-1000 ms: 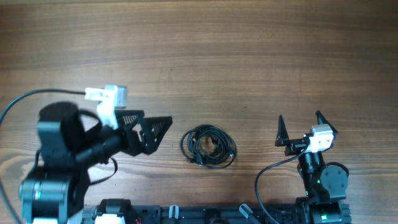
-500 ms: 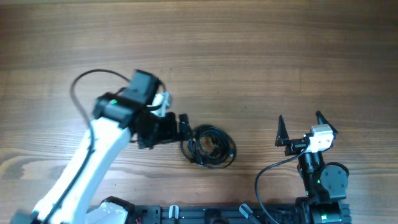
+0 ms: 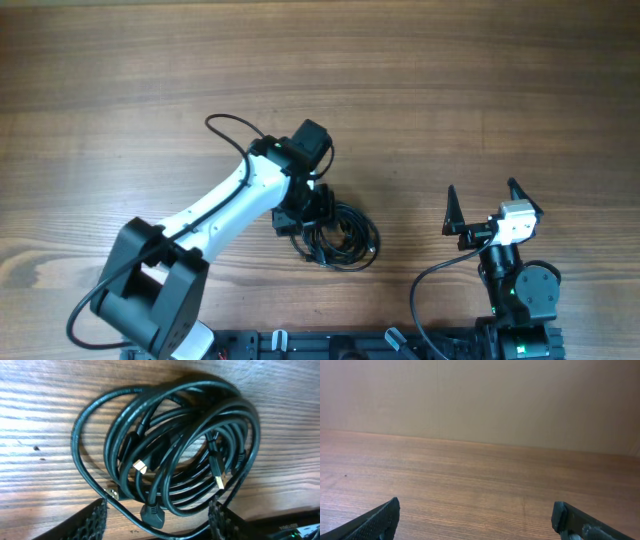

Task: Untangle cables
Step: 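Move the left gripper over the black cable bundle and grasp a cable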

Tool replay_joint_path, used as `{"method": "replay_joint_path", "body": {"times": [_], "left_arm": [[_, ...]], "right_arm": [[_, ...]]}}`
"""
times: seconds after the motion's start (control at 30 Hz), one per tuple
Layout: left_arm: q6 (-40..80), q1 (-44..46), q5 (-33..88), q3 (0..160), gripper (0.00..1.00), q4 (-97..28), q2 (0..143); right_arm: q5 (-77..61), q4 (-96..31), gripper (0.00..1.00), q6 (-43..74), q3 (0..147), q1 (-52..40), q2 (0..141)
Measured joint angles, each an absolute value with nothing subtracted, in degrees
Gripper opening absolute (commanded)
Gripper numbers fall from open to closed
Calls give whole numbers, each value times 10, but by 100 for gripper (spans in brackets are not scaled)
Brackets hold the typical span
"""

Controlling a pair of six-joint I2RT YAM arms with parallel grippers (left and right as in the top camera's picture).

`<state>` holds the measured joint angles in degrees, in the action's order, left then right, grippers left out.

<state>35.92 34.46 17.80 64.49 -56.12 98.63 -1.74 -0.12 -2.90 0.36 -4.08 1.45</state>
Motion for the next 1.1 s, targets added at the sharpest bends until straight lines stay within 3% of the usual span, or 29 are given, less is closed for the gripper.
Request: {"method": "replay_joint_path", "body": {"times": [0.1, 0.37, 0.6, 0.83, 1.1], "left_arm": [[378, 365, 157, 645, 62, -559, 1003], [389, 374, 142, 645, 45, -547, 1013], [392, 398, 115, 645, 43, -545, 1014], [394, 398, 98, 645, 22, -542, 1051], [394, 398, 98, 663, 12, -564, 1051]], "right_arm": [[-18, -1, 100, -29, 4, -41, 15], [-18, -1, 100, -29, 4, -41, 15], [-18, -1, 100, -29, 4, -41, 15], [-17, -1, 99, -29, 4, -41, 15], [-18, -1, 100, -29, 4, -41, 15]]}}
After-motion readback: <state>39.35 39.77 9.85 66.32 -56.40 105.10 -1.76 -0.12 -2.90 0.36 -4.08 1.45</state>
